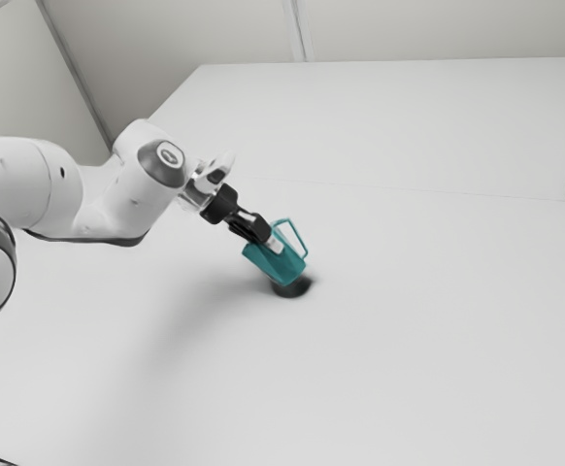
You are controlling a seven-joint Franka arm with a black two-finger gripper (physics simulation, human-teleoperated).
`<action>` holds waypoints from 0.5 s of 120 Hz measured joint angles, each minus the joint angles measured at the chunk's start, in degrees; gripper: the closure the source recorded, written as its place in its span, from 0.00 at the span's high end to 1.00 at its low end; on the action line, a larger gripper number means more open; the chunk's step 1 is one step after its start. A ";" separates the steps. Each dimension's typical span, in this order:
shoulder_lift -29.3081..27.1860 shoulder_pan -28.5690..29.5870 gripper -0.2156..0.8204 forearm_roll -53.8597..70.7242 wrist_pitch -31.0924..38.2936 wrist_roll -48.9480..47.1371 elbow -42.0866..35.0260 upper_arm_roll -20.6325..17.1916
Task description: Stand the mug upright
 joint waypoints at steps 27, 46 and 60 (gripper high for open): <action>0.36 1.24 0.03 21.64 -6.31 -10.79 8.15 0.34; 1.97 2.96 0.03 34.09 -5.88 -17.96 7.92 1.24; 2.25 3.28 0.03 38.17 -1.92 -22.62 6.75 1.73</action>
